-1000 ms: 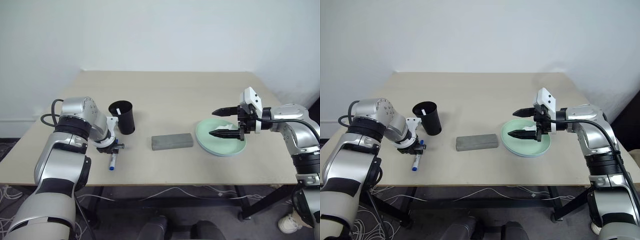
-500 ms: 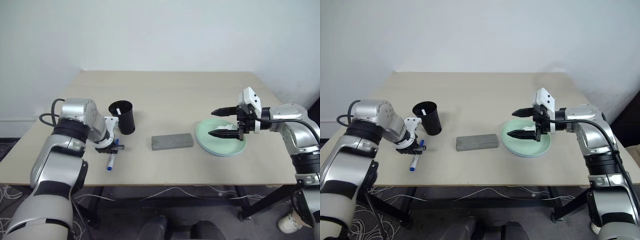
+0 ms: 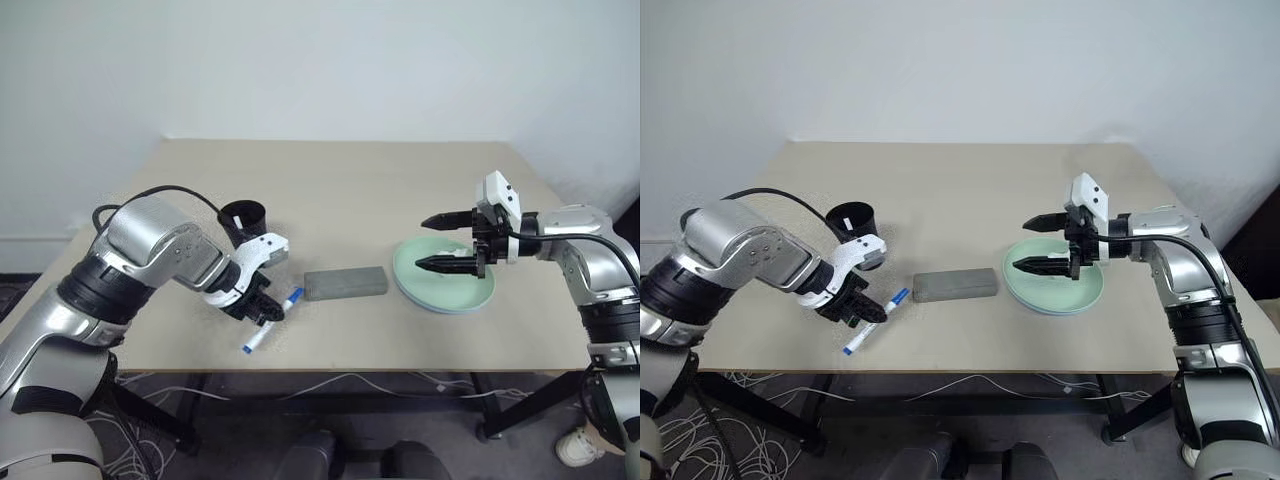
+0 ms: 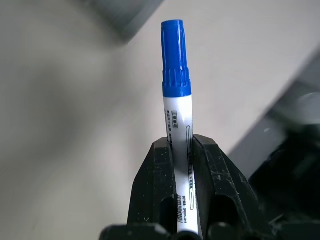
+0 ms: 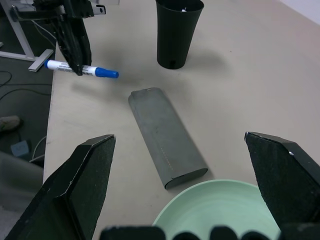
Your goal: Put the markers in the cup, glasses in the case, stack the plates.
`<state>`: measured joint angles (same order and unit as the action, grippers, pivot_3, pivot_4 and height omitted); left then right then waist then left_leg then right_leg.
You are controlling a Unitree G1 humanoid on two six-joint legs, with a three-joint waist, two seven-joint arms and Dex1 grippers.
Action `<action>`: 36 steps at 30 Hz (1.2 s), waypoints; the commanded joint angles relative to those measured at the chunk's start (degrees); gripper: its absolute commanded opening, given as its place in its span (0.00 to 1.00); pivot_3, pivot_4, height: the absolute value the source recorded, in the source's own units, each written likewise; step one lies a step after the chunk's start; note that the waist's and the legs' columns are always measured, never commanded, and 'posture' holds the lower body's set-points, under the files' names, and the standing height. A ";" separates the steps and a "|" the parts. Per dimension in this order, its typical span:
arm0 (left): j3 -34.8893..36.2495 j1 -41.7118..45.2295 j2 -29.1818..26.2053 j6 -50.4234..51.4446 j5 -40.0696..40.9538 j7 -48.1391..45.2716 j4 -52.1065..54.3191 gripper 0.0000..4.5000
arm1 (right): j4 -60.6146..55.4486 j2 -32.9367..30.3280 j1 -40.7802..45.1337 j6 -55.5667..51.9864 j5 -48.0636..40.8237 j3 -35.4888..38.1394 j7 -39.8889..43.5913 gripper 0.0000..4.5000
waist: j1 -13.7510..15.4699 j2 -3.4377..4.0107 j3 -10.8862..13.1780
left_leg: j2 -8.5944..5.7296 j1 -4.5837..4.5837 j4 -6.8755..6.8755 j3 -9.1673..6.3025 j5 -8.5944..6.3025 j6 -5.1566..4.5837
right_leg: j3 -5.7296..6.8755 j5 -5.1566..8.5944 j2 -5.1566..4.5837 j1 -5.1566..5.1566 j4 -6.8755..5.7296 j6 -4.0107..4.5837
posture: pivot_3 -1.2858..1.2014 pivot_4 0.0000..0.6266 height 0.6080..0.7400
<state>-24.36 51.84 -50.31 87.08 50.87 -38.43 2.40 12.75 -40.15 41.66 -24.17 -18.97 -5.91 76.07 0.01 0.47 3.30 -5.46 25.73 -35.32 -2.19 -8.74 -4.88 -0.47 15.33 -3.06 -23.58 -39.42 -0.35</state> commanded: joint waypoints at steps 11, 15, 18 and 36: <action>24.49 -12.30 9.15 -41.48 -12.81 -3.61 -0.78 0.02 | 0.26 -0.44 2.10 0.65 -0.23 1.31 0.24 1.00 | 0.15 -0.03 0.01 | 0.00 -0.11 0.12 0.04 0.08 0.11 | -0.07 -0.02 0.01 0.10 0.28 0.04 | 0.52 0.00 0.76; 29.16 -9.16 11.96 -51.61 -17.25 -0.92 -7.73 0.02 | 0.17 -0.39 2.19 0.53 -0.36 1.28 0.33 1.00 | 0.43 -0.04 0.01 | 0.00 -0.11 0.11 0.06 0.08 0.10 | -0.05 -0.04 0.02 0.14 0.35 0.02 | 0.52 0.00 0.76; 32.32 -6.58 13.72 -59.85 -20.68 1.07 -14.07 0.02 | 0.01 -0.15 2.20 0.34 -0.49 1.22 0.24 1.00 | 0.68 -0.07 0.00 | 0.00 -0.10 0.11 0.05 0.08 0.09 | -0.04 -0.10 0.03 0.13 0.36 -0.08 | 0.52 0.00 0.76; 37.07 -4.94 17.89 -82.13 -29.13 0.43 -35.50 0.02 | -1.11 0.47 1.93 -0.97 -1.47 1.13 0.35 1.00 | 0.66 -0.11 -0.03 | 0.00 -0.10 0.06 0.04 0.07 0.05 | -0.04 -0.16 0.07 0.15 0.37 -0.15 | 0.52 0.00 0.76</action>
<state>11.02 44.60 -32.09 5.91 21.30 -37.53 -32.89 13.00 -39.56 42.27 -25.16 -19.59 -5.97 76.44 0.67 0.36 3.27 -5.46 25.62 -35.26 -2.15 -8.67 -4.83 -0.52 15.15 -2.99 -23.43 -39.05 -0.52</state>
